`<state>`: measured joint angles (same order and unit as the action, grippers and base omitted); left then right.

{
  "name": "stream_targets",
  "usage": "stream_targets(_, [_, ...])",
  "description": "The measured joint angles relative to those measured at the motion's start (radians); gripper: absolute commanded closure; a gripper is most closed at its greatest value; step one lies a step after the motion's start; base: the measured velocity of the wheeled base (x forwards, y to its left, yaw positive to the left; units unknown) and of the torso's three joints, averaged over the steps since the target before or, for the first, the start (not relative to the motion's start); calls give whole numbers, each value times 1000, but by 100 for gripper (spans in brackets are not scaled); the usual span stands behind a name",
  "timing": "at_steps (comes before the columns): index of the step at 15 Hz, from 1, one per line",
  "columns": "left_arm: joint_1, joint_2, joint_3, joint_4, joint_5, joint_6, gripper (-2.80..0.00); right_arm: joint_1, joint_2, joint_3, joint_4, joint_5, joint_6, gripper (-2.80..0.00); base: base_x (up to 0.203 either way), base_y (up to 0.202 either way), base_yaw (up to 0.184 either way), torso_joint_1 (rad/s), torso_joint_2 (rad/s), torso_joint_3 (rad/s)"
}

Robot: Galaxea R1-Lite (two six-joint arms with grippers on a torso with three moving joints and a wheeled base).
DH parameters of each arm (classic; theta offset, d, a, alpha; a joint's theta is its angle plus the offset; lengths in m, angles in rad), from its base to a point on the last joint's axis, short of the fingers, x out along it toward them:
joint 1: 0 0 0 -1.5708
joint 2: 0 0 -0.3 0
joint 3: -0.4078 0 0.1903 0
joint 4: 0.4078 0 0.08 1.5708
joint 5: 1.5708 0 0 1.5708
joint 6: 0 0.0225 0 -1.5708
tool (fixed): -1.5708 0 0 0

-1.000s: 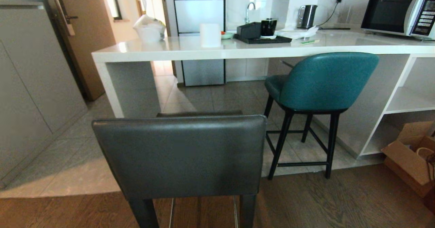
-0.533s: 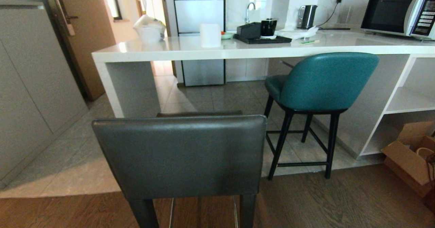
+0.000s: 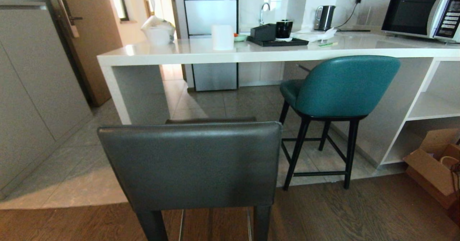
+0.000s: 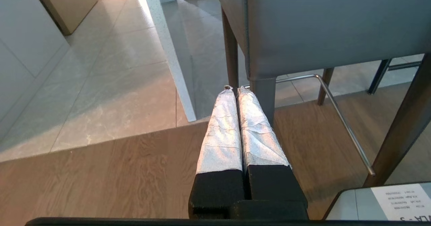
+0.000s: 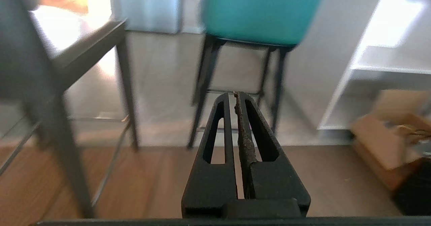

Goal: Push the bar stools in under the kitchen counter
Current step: Pull the blue chair out from under the dining table

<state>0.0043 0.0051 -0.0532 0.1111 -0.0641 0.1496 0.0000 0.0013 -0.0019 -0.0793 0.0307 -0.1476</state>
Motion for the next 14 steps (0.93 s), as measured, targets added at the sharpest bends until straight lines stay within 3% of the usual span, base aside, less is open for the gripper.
stream_targets(3, [1, -2, 11, -3, 6, 0, 0, 0, 0, 1, 25, -9, 80, 0, 0, 0, 0, 0, 0, 0])
stream_targets(5, [1, -3, 14, -3, 17, -55, 0, 0, 0, 1, 22, -28, 108, 0, 0, 0, 0, 0, 0, 0])
stream_targets(7, [1, -3, 14, -1, 19, -53, 0, 0, 0, 1, 17, -47, 159, 0, 0, 0, 0, 0, 0, 0])
stream_targets(14, [0, -3, 15, 2, 20, -52, 0, 0, 0, 2, 17, -49, 168, 0, 0, 0, 0, 0, 0, 0])
